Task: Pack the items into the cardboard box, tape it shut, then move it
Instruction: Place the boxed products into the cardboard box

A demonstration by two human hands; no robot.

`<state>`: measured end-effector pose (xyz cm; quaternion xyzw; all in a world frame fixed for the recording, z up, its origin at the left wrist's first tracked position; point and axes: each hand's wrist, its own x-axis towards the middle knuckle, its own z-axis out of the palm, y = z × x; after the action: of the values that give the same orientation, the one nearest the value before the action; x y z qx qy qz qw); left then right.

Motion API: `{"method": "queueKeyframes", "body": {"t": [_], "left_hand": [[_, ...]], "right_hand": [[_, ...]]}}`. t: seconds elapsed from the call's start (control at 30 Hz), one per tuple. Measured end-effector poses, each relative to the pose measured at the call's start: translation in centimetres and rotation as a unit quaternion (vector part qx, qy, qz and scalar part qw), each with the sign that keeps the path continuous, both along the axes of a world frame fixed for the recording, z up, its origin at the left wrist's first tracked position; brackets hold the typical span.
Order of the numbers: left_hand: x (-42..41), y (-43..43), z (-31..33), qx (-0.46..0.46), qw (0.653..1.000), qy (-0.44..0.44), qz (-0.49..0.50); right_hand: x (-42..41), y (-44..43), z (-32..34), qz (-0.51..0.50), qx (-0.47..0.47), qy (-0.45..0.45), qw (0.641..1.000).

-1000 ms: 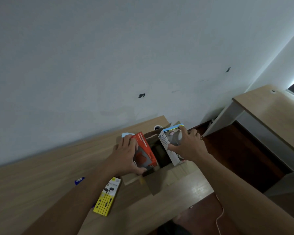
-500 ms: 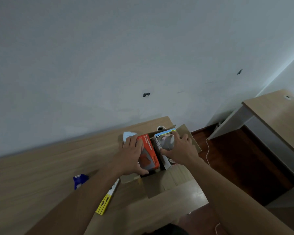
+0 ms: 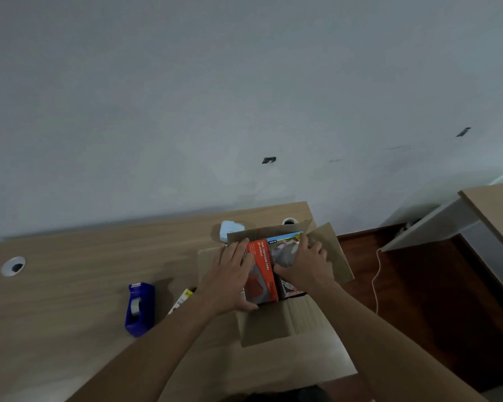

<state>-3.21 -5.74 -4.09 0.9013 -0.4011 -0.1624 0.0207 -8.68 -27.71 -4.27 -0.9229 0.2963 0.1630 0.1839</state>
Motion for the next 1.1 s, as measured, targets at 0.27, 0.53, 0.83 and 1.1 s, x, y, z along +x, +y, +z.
{"method": "queueKeyframes", "body": {"t": [0.27,0.53,0.83,1.1], "left_hand": [[0.6,-0.7,-1.0,0.019,1.000,0.020,0.010],[0.3,-0.3,-2.9,-0.018,0.995,0.080,0.054],[-0.4,0.7,-4.7,-0.111,0.976,0.144,0.115],[-1.7,1.8,-6.8,-0.196,0.941,0.204,0.186]], "right_hand": [[0.3,-0.5,-1.5,0.021,-0.020,0.028,0.999],[0.5,-2.0,-1.5,0.044,-0.073,0.010,0.996],[-2.1,-6.1,-3.6,0.044,0.037,0.008,0.998],[-4.7,-5.9,-4.5,0.084,-0.006,0.032,0.996]]}}
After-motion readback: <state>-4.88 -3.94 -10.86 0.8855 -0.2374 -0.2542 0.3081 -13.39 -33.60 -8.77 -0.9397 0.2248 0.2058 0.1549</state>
